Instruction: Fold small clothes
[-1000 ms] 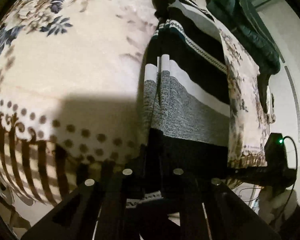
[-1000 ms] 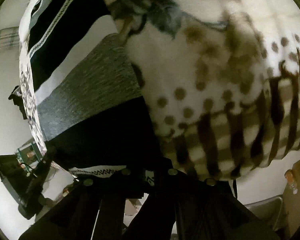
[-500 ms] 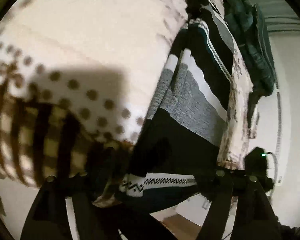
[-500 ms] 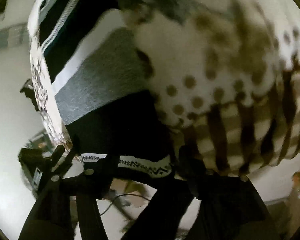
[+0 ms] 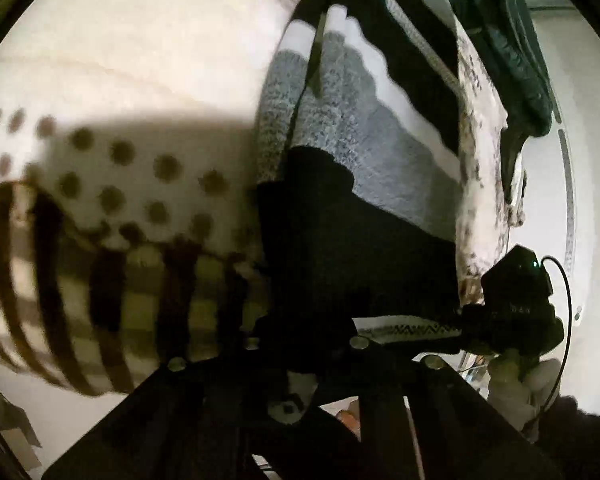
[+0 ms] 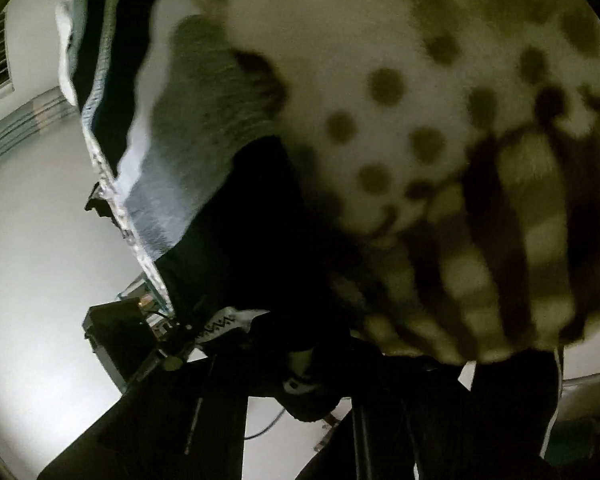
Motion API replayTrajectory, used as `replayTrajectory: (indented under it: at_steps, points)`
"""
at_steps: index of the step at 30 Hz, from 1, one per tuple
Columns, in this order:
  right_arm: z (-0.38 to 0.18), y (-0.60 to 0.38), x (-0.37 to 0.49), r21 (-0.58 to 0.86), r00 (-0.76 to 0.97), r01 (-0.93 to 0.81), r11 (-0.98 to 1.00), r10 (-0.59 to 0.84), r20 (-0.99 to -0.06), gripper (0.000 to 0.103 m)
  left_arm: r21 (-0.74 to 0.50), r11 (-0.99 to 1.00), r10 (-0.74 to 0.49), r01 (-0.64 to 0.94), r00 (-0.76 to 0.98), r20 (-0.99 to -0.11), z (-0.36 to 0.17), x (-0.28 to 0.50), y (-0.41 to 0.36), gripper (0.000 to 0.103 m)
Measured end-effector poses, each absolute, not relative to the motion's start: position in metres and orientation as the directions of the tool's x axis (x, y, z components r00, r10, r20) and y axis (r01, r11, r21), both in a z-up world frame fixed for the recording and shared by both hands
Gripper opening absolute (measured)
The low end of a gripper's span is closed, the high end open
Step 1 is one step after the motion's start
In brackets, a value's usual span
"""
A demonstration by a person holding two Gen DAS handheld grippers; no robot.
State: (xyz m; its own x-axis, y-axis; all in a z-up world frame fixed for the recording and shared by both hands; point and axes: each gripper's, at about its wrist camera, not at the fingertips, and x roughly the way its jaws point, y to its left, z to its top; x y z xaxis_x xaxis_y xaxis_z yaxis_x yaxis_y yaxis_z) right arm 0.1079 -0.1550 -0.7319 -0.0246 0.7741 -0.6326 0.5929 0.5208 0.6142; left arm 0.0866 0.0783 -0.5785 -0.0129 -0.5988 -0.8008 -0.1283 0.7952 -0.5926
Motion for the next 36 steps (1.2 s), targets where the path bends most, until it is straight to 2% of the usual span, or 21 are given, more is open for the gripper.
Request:
replayTrajectory:
  at_steps: [7, 13, 16, 19, 24, 31, 33, 34, 35, 36]
  points:
    - [-0.655, -0.148, 0.137, 0.709, 0.083, 0.541, 0.452, 0.811, -0.58, 0.009, -0.723, 0.661, -0.71, -0.198, 0.144, -0.689, -0.505, 0.106, 0.088, 0.009]
    - [-0.573, -0.158, 0.235, 0.797, 0.257, 0.444, 0.409, 0.794, -0.551, 0.009, -0.815, 0.57, -0.76, -0.104, 0.31, -0.572, -0.439, 0.206, 0.092, 0.009]
    - [-0.553, -0.175, 0.306, 0.823, 0.325, 0.39, 0.413, 0.775, -0.542, 0.009, -0.811, 0.583, -0.745, -0.053, 0.365, -0.559, -0.429, 0.266, 0.102, 0.009]
    - [-0.551, -0.194, 0.38, 0.821, 0.353, 0.363, 0.441, 0.75, -0.559, 0.009, -0.81, 0.585, -0.733, -0.041, 0.4, -0.55, -0.435, 0.338, 0.091, 0.009]
    - [-0.578, -0.23, 0.502, 0.812, 0.358, 0.364, 0.457, 0.736, -0.575, 0.009, -0.784, 0.617, -0.698, -0.068, 0.413, -0.585, -0.465, 0.449, 0.071, 0.01]
    - [-0.637, -0.273, 0.624, 0.766, 0.292, 0.452, 0.458, 0.735, -0.612, 0.012, -0.743, 0.645, -0.667, -0.179, 0.343, -0.661, -0.515, 0.538, 0.061, 0.014]
    - [-0.649, -0.272, 0.642, 0.759, 0.264, 0.461, 0.46, 0.745, -0.612, 0.013, -0.733, 0.651, -0.66, -0.197, 0.33, -0.675, -0.523, 0.55, 0.062, 0.026]
    - [-0.654, -0.272, 0.647, 0.756, 0.25, 0.459, 0.466, 0.749, -0.614, 0.017, -0.737, 0.645, -0.662, -0.2, 0.334, -0.671, -0.525, 0.551, 0.065, 0.033]
    - [-0.658, -0.27, 0.653, 0.757, 0.235, 0.452, 0.471, 0.756, -0.611, 0.023, -0.752, 0.626, -0.674, -0.206, 0.342, -0.655, -0.528, 0.554, 0.068, 0.05]
    - [-0.66, -0.27, 0.656, 0.759, 0.222, 0.445, 0.476, 0.762, -0.608, 0.038, -0.769, 0.602, -0.686, -0.216, 0.354, -0.636, -0.53, 0.556, 0.072, 0.065]
